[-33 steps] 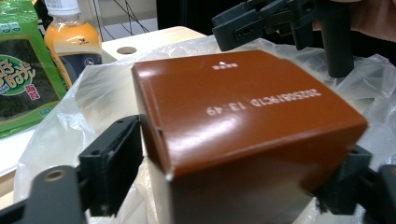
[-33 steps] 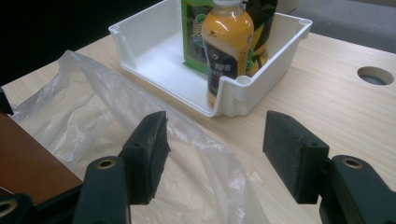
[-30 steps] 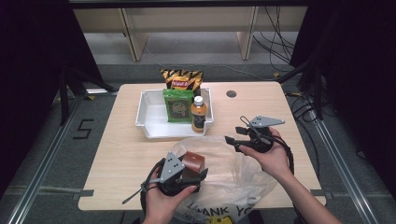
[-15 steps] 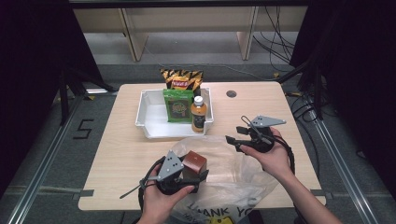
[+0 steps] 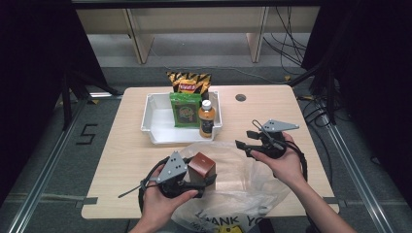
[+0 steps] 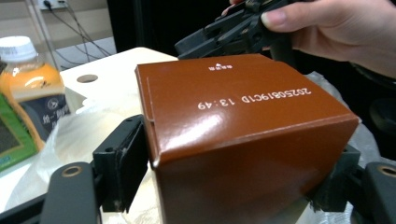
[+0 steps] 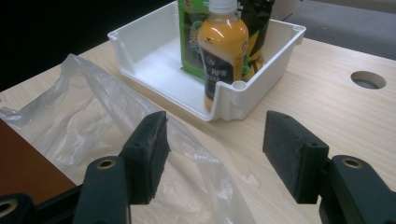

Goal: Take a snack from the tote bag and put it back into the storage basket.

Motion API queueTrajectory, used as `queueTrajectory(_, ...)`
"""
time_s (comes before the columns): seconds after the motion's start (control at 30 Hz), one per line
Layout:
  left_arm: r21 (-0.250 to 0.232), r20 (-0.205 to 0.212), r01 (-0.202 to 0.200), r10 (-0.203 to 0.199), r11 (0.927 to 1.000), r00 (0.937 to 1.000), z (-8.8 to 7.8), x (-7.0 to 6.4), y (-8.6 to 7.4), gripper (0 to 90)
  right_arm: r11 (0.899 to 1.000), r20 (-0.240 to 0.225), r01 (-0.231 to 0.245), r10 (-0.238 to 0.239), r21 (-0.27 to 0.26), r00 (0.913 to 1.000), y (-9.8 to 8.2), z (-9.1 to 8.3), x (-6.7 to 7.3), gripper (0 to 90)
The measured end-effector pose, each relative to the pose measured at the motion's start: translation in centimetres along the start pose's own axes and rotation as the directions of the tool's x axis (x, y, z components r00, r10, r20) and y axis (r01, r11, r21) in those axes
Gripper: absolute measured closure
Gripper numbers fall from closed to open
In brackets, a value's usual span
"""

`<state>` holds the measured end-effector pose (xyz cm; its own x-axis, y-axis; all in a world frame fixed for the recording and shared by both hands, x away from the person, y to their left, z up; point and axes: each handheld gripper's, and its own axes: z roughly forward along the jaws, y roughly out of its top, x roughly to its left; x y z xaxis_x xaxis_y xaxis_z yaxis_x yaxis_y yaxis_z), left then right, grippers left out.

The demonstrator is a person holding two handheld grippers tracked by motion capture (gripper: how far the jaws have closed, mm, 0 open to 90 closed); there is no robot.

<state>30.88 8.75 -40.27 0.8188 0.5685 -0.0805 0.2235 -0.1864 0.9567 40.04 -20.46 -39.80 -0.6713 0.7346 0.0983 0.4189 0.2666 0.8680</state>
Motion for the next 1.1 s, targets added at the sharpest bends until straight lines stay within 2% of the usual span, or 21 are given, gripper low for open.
queueTrajectory(0.03, 0.001, 0.003, -0.001, 0.001, 1.0000, 1.0000, -0.2, 0.1, 0.2, 25.0, 1.000, -0.013, -0.004, 0.004, 0.006, 0.9999, 0.0, 0.0, 0.0, 40.7)
queueTrajectory(0.1, -0.015, 0.015, 0.012, -0.012, 0.9998, 0.9998, -0.4, 0.3, 0.7, 25.0, 1.000, -0.008, -0.009, 0.010, 0.012, 0.9999, 0.0, 0.0, 0.1, 40.7)
queueTrajectory(0.13, -0.016, 0.019, 0.014, -0.014, 0.9998, 0.9997, -0.6, 0.4, 1.0, 25.0, 1.000, 0.007, 0.012, -0.012, -0.005, 0.9999, 0.0, 0.0, 0.0, 40.7)
queueTrajectory(0.17, -0.026, 0.025, 0.018, -0.017, 0.9995, 0.9995, -0.7, 0.6, 1.3, 25.0, 1.000, 0.001, -0.010, 0.010, 0.004, 0.9999, 0.0, 0.0, 0.1, 40.7)
queueTrajectory(0.23, -0.026, 0.021, 0.017, -0.017, 0.9995, 0.9996, -1.0, 0.9, 1.7, 25.1, 1.000, -0.002, -0.009, 0.009, 0.000, 1.0000, 0.0, 0.0, 0.2, 40.7)
queueTrajectory(0.27, -0.031, 0.020, 0.022, -0.021, 0.9993, 0.9996, -1.2, 1.1, 2.0, 25.1, 1.000, -0.009, -0.004, 0.004, 0.013, 1.0000, 0.0, -0.1, 0.1, 40.8)
queueTrajectory(0.33, -0.037, 0.017, 0.027, -0.026, 0.9990, 0.9995, -1.4, 1.4, 2.4, 25.1, 0.999, 0.004, 0.033, -0.033, 0.004, 0.9995, 0.0, -0.1, -0.2, 40.8)
queueTrajectory(0.5, -0.057, 0.025, 0.043, -0.041, 0.9975, 0.9988, -2.0, 2.0, 3.7, 25.2, 1.000, -0.012, -0.014, 0.014, 0.007, 0.9998, 0.0, 0.0, 0.2, 40.8)
queueTrajectory(0.6, -0.061, 0.013, 0.031, -0.030, 0.9977, 0.9995, -2.2, 2.0, 4.5, 25.2, 1.000, -0.006, -0.014, 0.014, 0.004, 0.9999, -0.1, 0.2, 0.3, 40.8)
queueTrajectory(0.8, -0.074, 0.016, 0.013, -0.012, 0.9972, 0.9998, -2.4, 2.1, 5.8, 25.3, 1.000, -0.012, -0.005, 0.005, 0.019, 0.9999, -0.2, 0.2, 0.3, 40.8)
queueTrajectory(0.9, -0.077, 0.016, 0.011, -0.010, 0.9970, 0.9998, -2.4, 2.3, 6.2, 25.4, 1.000, -0.012, -0.006, 0.006, 0.020, 0.9999, -0.2, 0.2, 0.3, 40.7)
queueTrajectory(0.97, -0.078, 0.014, 0.011, -0.010, 0.9969, 0.9999, -2.4, 2.4, 6.5, 25.4, 1.000, -0.006, -0.012, 0.012, -0.004, 0.9999, -0.3, 0.4, 0.4, 40.8)
queueTrajectory(1.03, -0.080, 0.014, 0.012, -0.011, 0.9967, 0.9998, -2.4, 2.6, 6.7, 25.5, 1.000, -0.011, -0.018, 0.018, 0.007, 0.9998, -0.3, 0.3, 0.4, 40.8)
queueTrajectory(1.1, -0.081, 0.015, 0.007, -0.006, 0.9967, 0.9999, -2.5, 2.8, 7.0, 25.5, 1.000, -0.013, 0.004, -0.004, 0.000, 0.9999, -0.3, 0.4, 0.2, 40.8)
